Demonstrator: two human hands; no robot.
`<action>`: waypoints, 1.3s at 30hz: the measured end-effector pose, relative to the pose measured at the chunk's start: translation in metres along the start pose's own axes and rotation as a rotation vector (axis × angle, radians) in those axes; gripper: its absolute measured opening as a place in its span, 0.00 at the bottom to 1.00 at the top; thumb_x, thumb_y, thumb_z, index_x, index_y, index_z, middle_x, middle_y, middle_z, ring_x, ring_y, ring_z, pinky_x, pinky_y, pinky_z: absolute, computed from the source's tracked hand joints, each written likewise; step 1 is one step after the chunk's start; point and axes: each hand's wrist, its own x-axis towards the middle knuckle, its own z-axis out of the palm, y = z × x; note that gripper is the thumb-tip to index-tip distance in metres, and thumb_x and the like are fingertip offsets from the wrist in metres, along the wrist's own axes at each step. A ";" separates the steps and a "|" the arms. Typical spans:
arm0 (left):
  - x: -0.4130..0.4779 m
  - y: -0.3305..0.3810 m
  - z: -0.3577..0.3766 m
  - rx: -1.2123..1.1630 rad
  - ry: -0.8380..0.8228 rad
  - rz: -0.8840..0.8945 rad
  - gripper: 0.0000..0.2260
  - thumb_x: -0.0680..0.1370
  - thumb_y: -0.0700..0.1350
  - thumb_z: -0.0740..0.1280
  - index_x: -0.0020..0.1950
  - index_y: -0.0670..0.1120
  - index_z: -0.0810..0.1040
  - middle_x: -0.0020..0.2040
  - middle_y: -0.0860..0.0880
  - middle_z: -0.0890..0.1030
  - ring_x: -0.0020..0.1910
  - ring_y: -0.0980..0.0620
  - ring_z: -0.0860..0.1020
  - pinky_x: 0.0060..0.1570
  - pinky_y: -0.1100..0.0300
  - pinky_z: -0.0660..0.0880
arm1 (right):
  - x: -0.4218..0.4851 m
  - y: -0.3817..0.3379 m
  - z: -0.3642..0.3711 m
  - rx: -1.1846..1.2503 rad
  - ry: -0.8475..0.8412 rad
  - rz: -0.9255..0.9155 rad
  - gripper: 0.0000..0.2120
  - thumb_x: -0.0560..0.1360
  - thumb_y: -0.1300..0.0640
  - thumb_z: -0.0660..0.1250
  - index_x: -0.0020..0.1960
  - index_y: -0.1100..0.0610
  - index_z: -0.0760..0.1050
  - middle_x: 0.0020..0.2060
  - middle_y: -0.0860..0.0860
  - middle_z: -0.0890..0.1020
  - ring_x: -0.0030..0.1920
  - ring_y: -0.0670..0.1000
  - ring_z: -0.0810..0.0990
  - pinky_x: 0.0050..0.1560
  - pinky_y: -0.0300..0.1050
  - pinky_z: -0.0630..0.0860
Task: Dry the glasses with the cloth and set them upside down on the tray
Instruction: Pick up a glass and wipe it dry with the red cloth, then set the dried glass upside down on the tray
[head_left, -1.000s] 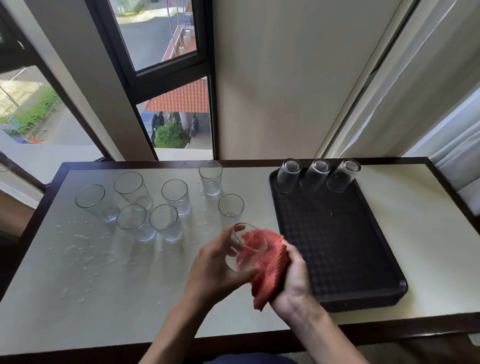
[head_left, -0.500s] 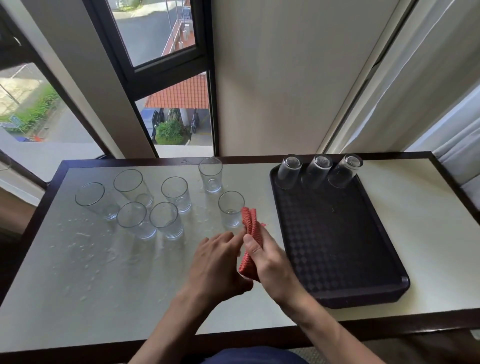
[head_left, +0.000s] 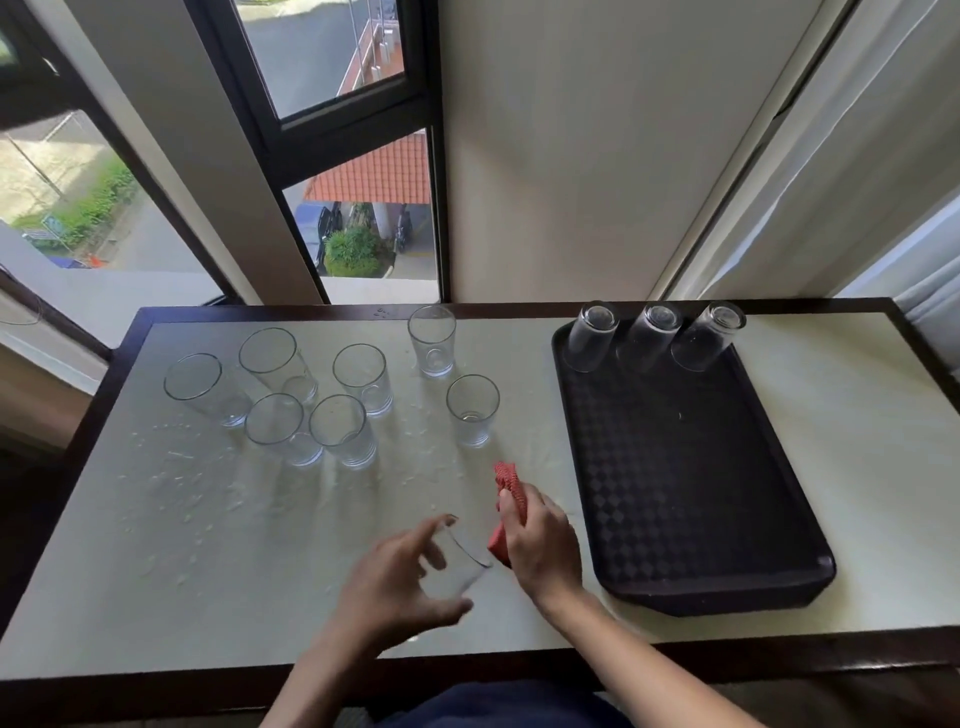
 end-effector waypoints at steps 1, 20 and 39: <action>-0.001 -0.007 -0.003 -0.059 0.050 -0.043 0.39 0.55 0.67 0.72 0.66 0.65 0.71 0.43 0.60 0.80 0.38 0.59 0.78 0.47 0.61 0.78 | -0.003 0.006 0.001 -0.119 0.025 -0.124 0.20 0.80 0.43 0.54 0.57 0.54 0.78 0.48 0.51 0.83 0.50 0.54 0.79 0.49 0.49 0.75; 0.031 0.045 0.023 -1.044 0.195 -0.188 0.39 0.56 0.39 0.83 0.65 0.42 0.74 0.48 0.43 0.85 0.46 0.48 0.86 0.42 0.62 0.80 | -0.003 0.008 -0.035 1.123 -0.444 0.603 0.17 0.78 0.51 0.67 0.60 0.62 0.78 0.53 0.59 0.85 0.53 0.57 0.83 0.57 0.55 0.77; 0.034 -0.039 0.050 0.295 0.254 -0.216 0.33 0.76 0.61 0.68 0.77 0.48 0.67 0.79 0.44 0.65 0.78 0.43 0.62 0.72 0.46 0.64 | 0.079 0.003 -0.133 0.304 -0.153 0.215 0.17 0.64 0.64 0.80 0.50 0.60 0.82 0.41 0.54 0.82 0.38 0.50 0.81 0.36 0.42 0.79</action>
